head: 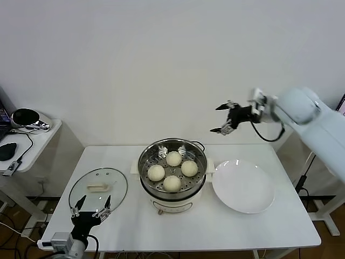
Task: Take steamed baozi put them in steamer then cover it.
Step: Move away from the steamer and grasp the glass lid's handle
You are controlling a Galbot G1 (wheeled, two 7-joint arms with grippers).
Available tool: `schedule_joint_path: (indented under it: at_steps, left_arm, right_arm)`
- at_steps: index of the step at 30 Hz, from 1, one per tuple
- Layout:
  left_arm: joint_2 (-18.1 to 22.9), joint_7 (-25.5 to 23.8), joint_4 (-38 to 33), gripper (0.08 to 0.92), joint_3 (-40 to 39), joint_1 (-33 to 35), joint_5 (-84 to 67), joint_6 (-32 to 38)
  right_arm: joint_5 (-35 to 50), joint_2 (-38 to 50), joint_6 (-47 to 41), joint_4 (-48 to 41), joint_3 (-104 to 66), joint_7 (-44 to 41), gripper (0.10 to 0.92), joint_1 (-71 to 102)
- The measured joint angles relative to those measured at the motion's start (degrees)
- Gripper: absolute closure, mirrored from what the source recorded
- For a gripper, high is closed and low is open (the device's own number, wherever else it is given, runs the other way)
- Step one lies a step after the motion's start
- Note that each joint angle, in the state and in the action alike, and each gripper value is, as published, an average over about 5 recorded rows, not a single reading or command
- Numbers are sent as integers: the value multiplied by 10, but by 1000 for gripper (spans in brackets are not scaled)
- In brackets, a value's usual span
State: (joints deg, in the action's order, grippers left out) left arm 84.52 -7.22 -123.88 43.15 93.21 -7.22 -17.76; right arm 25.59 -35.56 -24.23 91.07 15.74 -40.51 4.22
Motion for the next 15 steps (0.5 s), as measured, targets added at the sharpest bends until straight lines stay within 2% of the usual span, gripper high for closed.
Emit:
schedule_joint_path:
  at_steps: [7,15]
  left_arm:
    - [-1,-2,-2,177,0,-5,-3,1]
    - [-8,0,13,177,-5,-10,10,11]
  right_arm:
    - [18,-14,50,64,-247,114,203,261]
    - [19,-121,135,103,-435,212,203,497]
